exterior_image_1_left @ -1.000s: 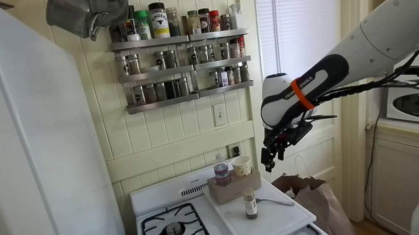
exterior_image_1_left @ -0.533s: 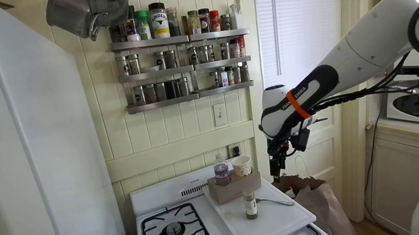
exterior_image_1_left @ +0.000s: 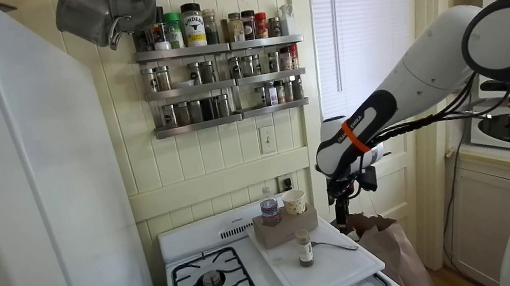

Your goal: Put the fork in the coffee cup on the right.

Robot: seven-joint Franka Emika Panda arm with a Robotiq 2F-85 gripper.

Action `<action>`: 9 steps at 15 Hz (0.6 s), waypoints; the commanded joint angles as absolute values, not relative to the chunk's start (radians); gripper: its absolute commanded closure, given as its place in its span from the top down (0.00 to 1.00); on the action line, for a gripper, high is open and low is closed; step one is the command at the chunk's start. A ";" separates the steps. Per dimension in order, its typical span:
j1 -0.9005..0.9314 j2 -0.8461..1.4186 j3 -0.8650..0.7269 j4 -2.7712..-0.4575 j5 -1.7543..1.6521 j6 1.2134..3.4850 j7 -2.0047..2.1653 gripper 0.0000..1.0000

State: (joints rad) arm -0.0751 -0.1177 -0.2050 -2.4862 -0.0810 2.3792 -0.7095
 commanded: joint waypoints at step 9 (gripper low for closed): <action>-0.097 0.146 -0.133 -2.363 -0.180 2.514 -0.523 0.79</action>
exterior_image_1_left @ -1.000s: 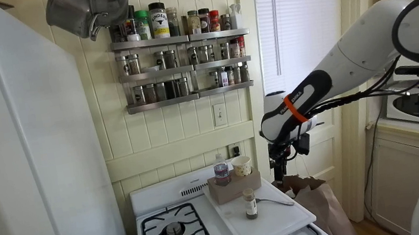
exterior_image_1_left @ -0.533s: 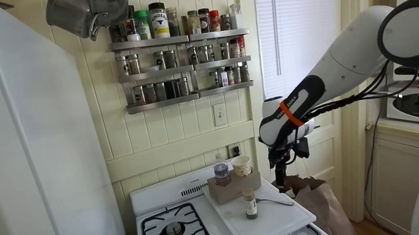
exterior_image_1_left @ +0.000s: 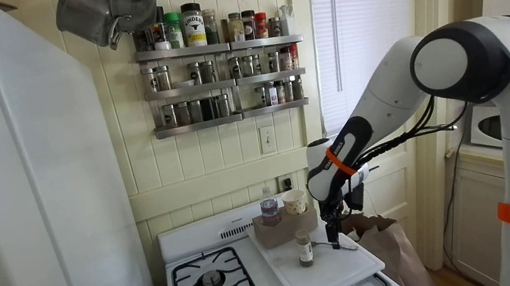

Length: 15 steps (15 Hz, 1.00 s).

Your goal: Put the fork in the coffee cup on the right.

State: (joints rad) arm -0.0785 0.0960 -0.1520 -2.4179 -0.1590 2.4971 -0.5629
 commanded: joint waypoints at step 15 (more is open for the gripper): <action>-0.096 0.174 -0.082 -2.322 -0.210 2.510 -0.525 0.09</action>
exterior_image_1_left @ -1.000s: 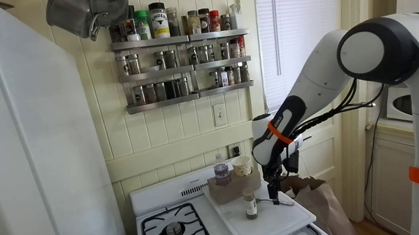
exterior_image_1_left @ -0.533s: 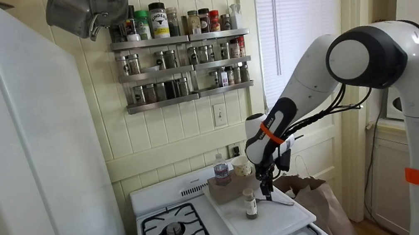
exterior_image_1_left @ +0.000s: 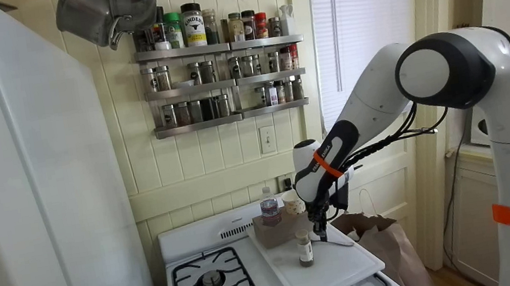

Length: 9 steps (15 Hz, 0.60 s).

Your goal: Put the fork in the coffee cup on the right.

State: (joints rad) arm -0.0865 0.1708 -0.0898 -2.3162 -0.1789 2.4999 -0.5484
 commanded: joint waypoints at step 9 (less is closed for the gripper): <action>-0.093 0.137 -0.080 -2.346 -0.228 2.518 -0.521 0.60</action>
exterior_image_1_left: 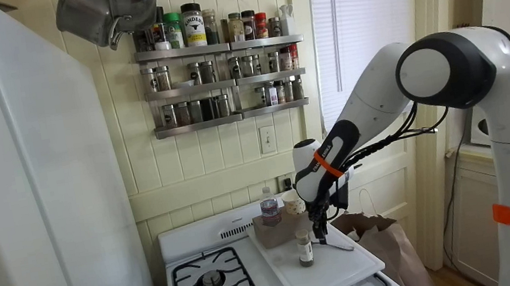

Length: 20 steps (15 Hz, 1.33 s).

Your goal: Put the fork in the coffee cup on the right.

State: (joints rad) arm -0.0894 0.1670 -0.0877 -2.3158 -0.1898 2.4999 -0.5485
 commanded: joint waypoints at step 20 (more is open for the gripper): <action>-0.099 0.172 -0.046 -2.319 -0.149 2.502 -0.532 0.33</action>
